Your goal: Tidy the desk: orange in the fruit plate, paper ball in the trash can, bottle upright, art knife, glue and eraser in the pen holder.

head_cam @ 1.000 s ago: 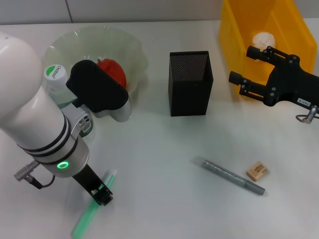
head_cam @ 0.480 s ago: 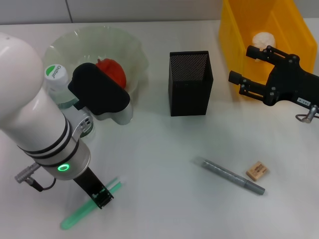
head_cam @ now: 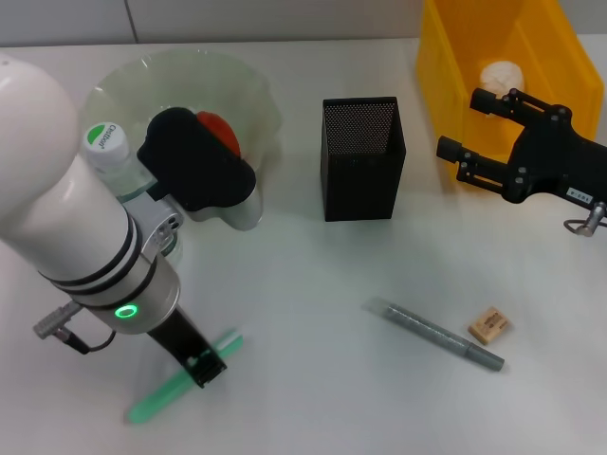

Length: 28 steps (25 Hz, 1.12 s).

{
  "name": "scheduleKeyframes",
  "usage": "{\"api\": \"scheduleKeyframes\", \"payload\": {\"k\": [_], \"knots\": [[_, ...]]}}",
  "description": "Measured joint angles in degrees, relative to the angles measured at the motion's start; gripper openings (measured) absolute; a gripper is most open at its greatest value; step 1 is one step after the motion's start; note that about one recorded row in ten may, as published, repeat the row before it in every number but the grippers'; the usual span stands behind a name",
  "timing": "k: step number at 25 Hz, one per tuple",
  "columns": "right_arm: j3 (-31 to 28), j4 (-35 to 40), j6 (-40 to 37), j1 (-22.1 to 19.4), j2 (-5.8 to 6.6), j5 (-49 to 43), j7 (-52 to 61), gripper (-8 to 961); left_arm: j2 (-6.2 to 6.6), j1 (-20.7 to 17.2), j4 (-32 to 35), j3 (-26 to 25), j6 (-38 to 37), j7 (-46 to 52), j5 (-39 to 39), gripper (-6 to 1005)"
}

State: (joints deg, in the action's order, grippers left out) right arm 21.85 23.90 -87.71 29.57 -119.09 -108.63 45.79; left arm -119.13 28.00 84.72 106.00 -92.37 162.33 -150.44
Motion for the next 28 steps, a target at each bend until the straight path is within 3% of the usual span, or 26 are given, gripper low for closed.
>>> {"api": "scheduleKeyframes", "payload": {"k": [4,7,9,14,21,28], "knots": [[-0.2,0.0,-1.2,-1.1,0.00,1.5,-0.6,740,0.03,-1.1,3.9,-0.2,0.3,-2.2,1.5,200],[-0.2,0.0,-3.1,-2.7,-0.01,4.9,-2.8,740,0.20,-5.9,14.8,-2.0,2.8,-8.0,4.6,203],[-0.1,0.0,-4.5,-3.8,-0.04,6.8,-3.8,740,0.25,-7.8,17.2,-3.6,4.5,-10.7,6.2,205],[-0.2,0.0,-5.4,-5.0,0.02,7.5,-4.0,741,0.38,-10.6,18.2,-8.7,9.2,-18.6,13.5,210],[-0.3,-1.1,-4.8,-5.3,0.00,7.5,-4.1,741,0.39,-13.2,16.2,-12.1,18.5,-29.7,23.2,218],[-0.2,-1.5,-4.7,-5.5,0.05,7.5,-3.9,741,0.39,-12.1,8.8,-14.3,24.8,-38.2,32.7,225]]}}
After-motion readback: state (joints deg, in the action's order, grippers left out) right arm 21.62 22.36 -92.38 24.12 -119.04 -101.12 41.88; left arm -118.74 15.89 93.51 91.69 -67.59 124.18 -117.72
